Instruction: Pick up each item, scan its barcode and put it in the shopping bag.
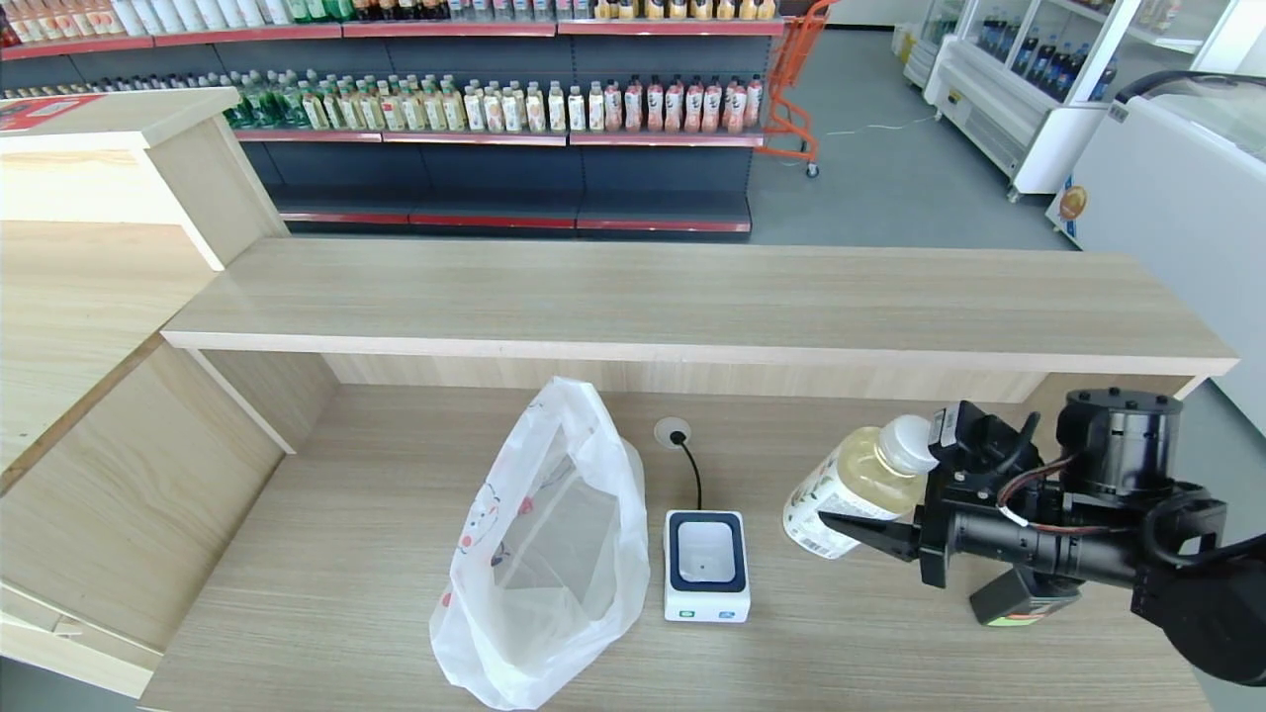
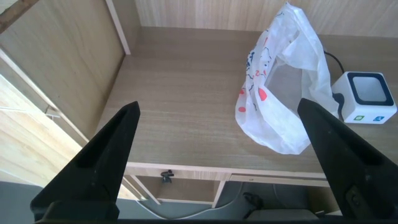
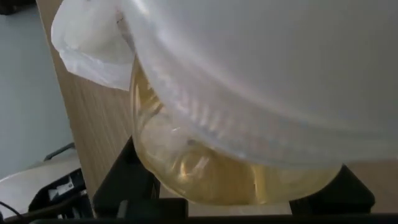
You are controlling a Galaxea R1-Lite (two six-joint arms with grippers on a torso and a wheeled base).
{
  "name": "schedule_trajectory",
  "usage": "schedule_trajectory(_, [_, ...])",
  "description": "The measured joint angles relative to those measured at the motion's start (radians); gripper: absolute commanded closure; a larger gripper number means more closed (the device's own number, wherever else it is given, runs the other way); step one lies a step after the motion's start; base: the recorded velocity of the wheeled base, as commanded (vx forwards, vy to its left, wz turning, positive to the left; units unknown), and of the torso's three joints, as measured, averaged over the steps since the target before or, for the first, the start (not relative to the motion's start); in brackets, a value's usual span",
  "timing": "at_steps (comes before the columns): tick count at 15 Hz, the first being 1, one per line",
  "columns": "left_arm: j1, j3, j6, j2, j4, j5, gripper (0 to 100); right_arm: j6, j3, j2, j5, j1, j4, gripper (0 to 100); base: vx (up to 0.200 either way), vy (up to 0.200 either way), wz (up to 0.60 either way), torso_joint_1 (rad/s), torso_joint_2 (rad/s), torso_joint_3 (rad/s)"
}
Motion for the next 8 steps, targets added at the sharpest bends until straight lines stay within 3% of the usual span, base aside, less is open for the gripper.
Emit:
schedule_trajectory(5, [0.000, 0.000, 0.000, 0.000, 0.000, 0.000, 0, -0.277, -0.082, 0.185, 0.187, -0.004, -0.129, 100, 0.000, 0.000, 0.00, 0.000, 0.00, 0.000])
schedule_trajectory(8, [0.000, 0.000, 0.000, 0.000, 0.000, 0.000, 0, -0.359, -0.129, 0.280, 0.247, 0.001, -0.199, 100, 0.000, 0.000, 0.00, 0.000, 0.00, 0.000])
